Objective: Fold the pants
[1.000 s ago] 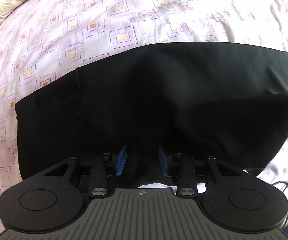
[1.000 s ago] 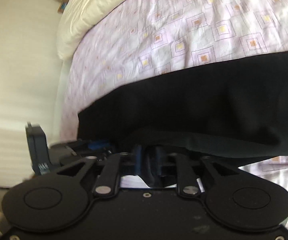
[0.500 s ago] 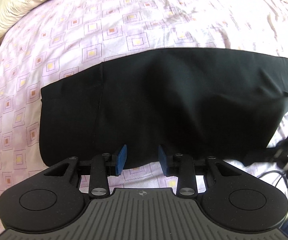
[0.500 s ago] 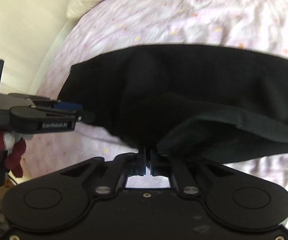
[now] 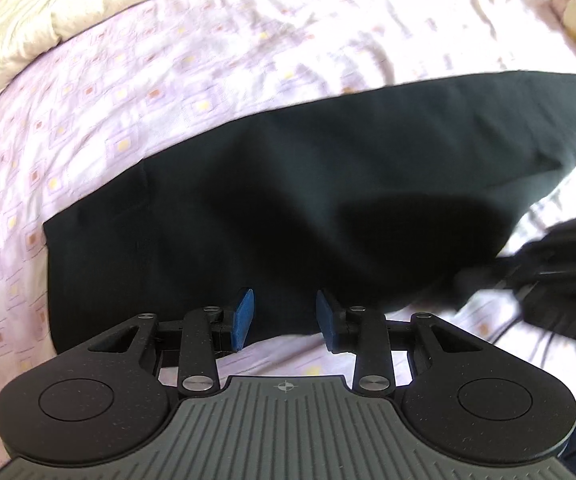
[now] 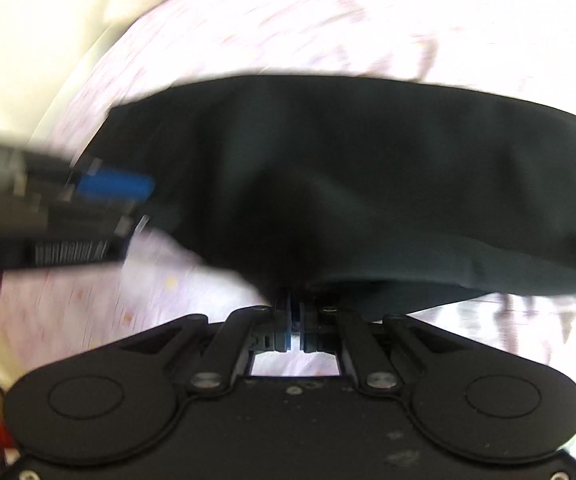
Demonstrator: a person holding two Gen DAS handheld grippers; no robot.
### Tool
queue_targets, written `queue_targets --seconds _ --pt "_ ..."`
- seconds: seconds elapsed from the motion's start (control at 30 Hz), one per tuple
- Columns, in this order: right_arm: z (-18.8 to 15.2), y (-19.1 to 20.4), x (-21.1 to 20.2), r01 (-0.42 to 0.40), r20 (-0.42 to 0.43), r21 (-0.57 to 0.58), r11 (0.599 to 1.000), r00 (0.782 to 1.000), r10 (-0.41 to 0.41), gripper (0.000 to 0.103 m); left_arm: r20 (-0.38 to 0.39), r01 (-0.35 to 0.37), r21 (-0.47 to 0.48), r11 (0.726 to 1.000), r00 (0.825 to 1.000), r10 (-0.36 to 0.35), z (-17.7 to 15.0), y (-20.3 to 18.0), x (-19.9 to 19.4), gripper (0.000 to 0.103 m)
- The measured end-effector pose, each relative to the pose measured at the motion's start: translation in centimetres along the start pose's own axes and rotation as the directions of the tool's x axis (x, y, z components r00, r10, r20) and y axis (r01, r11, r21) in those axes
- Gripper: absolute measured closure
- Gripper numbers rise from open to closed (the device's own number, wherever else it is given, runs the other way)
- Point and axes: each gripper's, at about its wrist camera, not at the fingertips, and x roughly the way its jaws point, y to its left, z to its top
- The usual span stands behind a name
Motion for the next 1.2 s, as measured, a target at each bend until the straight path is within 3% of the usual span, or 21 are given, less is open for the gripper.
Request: queue_targets --seconds 0.13,0.2,0.37,0.43,0.57,0.7,0.83,0.9,0.97,1.0,1.1,1.2 --pt "0.2 0.8 0.8 -0.064 -0.084 -0.066 0.996 0.995 0.059 0.098 -0.014 -0.054 -0.029 0.998 0.998 0.054 -1.0 2.9 0.6 0.069" --pt "0.2 0.5 1.2 -0.093 -0.108 -0.034 0.995 0.99 0.089 0.098 -0.034 -0.081 -0.056 0.995 0.996 0.079 -1.5 4.5 1.3 0.069" --pt "0.1 0.2 1.2 -0.079 -0.111 0.027 0.997 0.991 0.082 0.095 -0.06 -0.064 -0.134 0.989 0.997 0.056 -2.5 8.7 2.2 0.068" --pt "0.4 0.5 0.3 -0.086 -0.113 0.021 0.996 0.99 0.088 0.087 -0.068 -0.065 -0.122 0.99 0.996 0.057 -2.4 9.3 1.9 0.068" --pt "1.2 1.2 -2.8 -0.11 -0.062 -0.034 0.993 0.992 0.107 0.081 -0.069 -0.085 -0.047 0.995 0.994 0.081 -2.4 8.9 1.8 0.068" --pt "2.1 0.7 -5.4 -0.075 0.057 -0.082 0.994 0.995 0.08 0.081 -0.058 -0.065 -0.05 0.997 0.996 0.062 -2.5 9.4 1.9 0.068" --pt "3.1 0.3 -6.2 -0.056 0.141 -0.038 0.998 0.988 0.061 0.081 -0.055 -0.035 -0.05 0.998 0.998 0.032 -2.7 10.2 1.5 0.068" --pt "3.3 0.1 -5.5 -0.052 0.119 -0.03 0.998 0.991 0.055 0.081 -0.059 -0.027 -0.052 0.998 0.998 0.024 -2.6 10.5 1.5 0.068" --pt "3.5 -0.5 -4.6 -0.031 0.074 -0.084 0.996 0.997 0.037 0.088 -0.062 -0.029 -0.05 0.998 0.998 0.026 -2.5 10.6 1.5 0.068" --pt "3.1 -0.1 -3.0 -0.014 0.033 -0.114 0.993 0.999 0.018 0.097 -0.062 -0.032 -0.049 0.998 0.998 0.028 -2.3 10.6 1.5 0.068" --pt "2.0 -0.7 1.1 0.037 -0.108 -0.121 0.992 0.993 -0.05 0.099 -0.059 -0.036 -0.043 0.998 0.998 0.034 -1.9 10.1 1.0 0.069" --pt "1.7 -1.3 1.4 0.034 -0.11 -0.092 0.995 0.993 -0.044 0.101 -0.004 -0.02 -0.072 0.997 1.0 0.019 -1.9 9.7 -1.3 0.07"
